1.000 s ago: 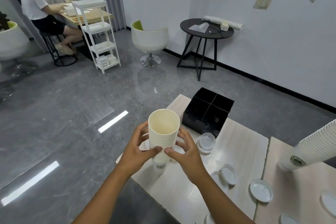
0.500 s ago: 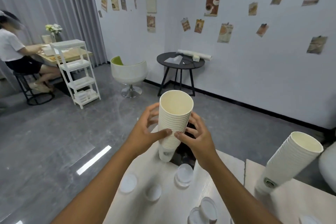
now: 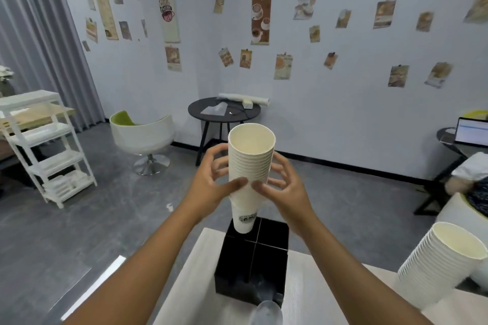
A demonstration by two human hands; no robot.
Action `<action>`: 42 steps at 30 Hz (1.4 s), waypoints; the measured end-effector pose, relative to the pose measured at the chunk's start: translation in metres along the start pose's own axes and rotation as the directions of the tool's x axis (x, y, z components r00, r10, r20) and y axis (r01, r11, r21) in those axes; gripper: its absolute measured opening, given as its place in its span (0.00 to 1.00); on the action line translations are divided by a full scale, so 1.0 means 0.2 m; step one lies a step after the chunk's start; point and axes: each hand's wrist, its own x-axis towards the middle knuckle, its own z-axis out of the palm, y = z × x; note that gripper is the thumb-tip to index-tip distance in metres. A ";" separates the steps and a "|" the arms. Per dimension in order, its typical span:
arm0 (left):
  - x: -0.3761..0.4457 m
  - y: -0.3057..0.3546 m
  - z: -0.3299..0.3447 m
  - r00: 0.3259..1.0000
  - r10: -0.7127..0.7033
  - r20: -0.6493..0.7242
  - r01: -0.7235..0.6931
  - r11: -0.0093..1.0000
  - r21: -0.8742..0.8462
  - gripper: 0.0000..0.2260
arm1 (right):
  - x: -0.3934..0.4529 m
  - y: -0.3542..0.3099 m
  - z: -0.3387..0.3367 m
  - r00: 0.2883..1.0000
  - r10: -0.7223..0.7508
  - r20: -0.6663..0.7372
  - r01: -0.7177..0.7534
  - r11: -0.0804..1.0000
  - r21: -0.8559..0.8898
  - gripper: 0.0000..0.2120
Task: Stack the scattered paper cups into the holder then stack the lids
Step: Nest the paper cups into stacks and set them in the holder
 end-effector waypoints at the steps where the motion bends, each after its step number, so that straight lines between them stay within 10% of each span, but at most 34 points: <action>1: 0.05 -0.03 -0.01 1.000 -0.005 0.021 0.005 1.000 -0.010 0.35 | 0.04 0.02 0.01 1.000 0.002 -0.016 -0.002 1.000 0.004 0.36; 42: 0.08 -1.00 -0.04 0.945 -0.300 0.126 0.302 0.953 0.007 0.36 | 0.05 0.94 0.21 0.948 0.298 -0.111 -0.307 0.948 -0.080 0.33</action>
